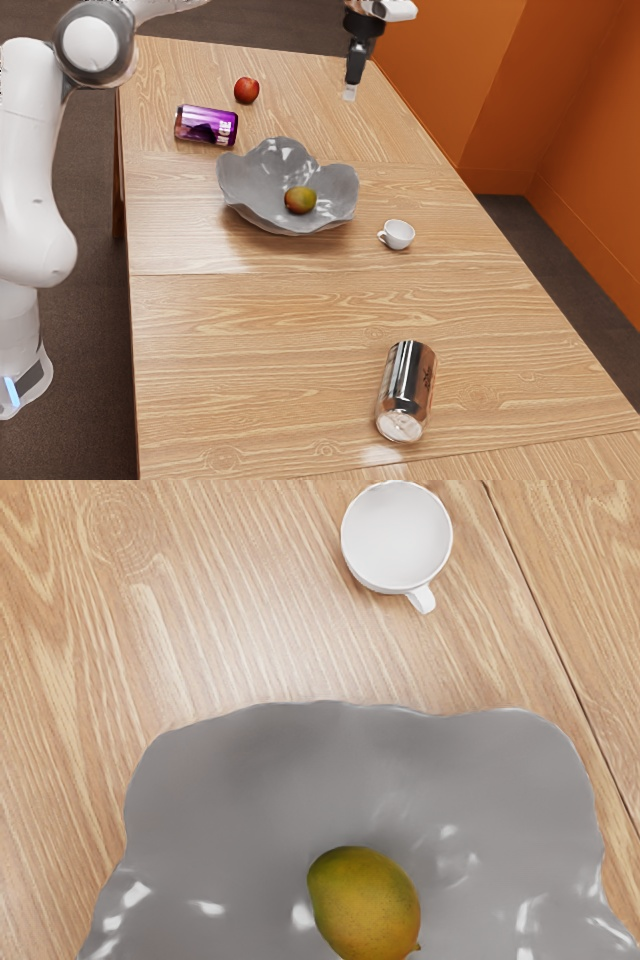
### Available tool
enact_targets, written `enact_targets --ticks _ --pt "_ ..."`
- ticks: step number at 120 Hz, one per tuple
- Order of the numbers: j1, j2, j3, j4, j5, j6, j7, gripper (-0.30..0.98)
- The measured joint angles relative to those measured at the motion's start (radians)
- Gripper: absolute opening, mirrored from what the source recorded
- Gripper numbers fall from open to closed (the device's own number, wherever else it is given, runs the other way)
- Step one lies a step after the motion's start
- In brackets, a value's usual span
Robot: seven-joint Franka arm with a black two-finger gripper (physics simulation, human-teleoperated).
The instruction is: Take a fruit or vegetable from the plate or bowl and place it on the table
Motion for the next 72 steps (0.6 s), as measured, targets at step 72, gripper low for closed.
enact_targets --ticks 72 --pt "-0.136 0.014 0.089 -0.036 -0.015 -0.089 -0.148 0.69"
